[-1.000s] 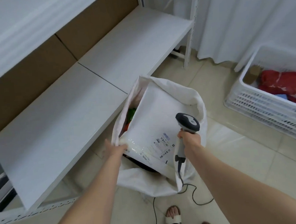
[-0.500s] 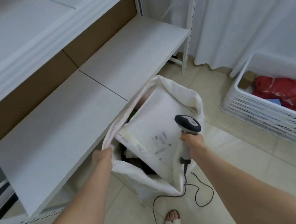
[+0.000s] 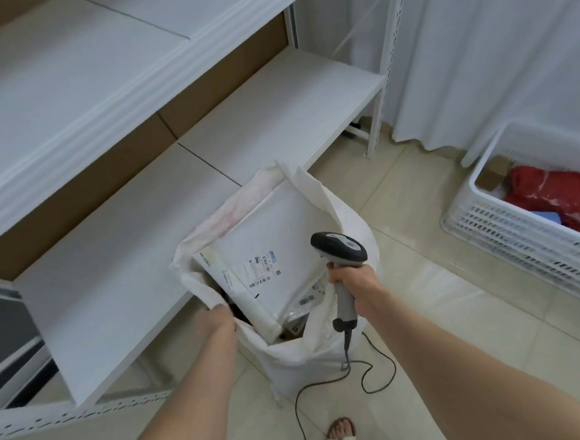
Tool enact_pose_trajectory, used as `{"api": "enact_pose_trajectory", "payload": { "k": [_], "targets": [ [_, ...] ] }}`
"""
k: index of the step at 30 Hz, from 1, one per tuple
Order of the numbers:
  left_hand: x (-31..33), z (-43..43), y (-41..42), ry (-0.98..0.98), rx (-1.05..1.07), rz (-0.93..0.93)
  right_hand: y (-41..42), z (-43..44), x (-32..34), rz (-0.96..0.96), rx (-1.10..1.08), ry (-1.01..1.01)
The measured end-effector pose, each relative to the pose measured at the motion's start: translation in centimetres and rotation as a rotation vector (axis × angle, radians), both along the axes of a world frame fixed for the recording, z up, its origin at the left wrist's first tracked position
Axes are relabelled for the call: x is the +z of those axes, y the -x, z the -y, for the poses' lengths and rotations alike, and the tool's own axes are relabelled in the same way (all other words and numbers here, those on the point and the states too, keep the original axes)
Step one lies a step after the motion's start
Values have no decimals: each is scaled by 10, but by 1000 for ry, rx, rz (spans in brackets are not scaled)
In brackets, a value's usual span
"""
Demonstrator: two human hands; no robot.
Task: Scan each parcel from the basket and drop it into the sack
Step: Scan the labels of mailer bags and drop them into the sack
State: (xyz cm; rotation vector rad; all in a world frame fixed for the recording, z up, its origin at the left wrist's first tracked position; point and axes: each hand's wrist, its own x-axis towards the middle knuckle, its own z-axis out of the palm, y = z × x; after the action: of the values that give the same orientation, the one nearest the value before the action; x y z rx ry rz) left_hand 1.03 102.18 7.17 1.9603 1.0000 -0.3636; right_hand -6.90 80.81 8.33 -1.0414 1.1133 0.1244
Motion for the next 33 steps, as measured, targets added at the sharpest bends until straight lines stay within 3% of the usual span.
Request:
{"api": "enact_pose_trajectory", "payload": {
  "k": [3, 9, 15, 20, 24, 33],
  "targets": [
    [25, -26, -5, -205, -24, -7, -9, -16, 16, 19, 88, 50],
    [19, -38, -10, -240, -108, -182, -9, -34, 6, -138, 225, 175],
    [36, -12, -10, -201, -258, -146, 2, -27, 3, -226, 216, 213],
    [33, 15, -4, -22, -633, -83, 16, -18, -6, -231, 158, 152],
    [25, 46, 13, 143, -759, -180, 23, -14, -12, -192, 158, 122],
    [-31, 74, 37, 120, -887, -331, 57, 5, -52, -213, 98, 51]
  ]
}}
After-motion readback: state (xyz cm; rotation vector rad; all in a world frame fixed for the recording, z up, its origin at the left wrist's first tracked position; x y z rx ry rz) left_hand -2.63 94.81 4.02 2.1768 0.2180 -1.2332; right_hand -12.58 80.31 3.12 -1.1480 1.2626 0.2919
